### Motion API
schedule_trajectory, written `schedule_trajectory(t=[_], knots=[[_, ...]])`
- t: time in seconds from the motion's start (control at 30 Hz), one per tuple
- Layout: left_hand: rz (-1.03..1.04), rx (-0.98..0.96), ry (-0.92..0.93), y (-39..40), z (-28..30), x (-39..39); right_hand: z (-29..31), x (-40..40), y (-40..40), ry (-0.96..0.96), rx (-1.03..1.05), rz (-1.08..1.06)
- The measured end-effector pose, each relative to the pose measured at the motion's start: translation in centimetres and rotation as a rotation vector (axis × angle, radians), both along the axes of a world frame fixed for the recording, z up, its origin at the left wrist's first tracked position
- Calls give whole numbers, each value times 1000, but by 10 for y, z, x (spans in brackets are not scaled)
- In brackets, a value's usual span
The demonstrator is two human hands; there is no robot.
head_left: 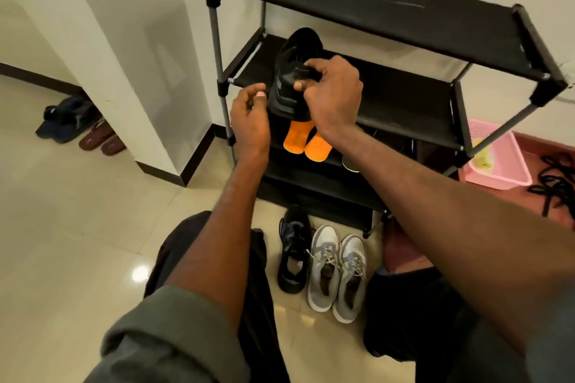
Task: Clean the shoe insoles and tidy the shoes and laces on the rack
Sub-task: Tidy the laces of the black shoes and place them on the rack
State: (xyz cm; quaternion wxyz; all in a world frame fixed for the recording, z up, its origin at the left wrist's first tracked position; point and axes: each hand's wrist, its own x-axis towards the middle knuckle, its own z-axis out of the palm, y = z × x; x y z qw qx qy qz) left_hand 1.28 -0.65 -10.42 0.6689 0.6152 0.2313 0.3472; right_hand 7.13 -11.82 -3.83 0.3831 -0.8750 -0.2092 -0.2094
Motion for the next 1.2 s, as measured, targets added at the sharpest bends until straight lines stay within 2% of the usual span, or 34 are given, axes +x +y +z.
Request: schedule_trajectory(t=[0.1,0.27,0.53,0.77,0.83,0.9,1.03,1.1,1.2], knots=[[-26,-3,10,6,2,4,-2,9,22,-31,-10,-34],[-14,-118,-6,14,-2,11,-5,21,42,-33,3,-2],[49,-124,-47,20,2,12,-5,31,67,37,72,37],[43,-115,-12,27,-5,12,-8,34,63,19,-129,121],[47,-115,-12,27,-2,10,-9,32,51,54,-111,139],[63,-60,-3,24,-3,7,-14,27,32,93,-21,142],[206,188,57,-9,-6,-2,-41,7,-29,145,135,92],[155,278,81,-38,-14,-7,-65,-8,-65,166,164,58],[-71,420,303,-78,-44,-10,-107,-29,-111,295,134,-8]])
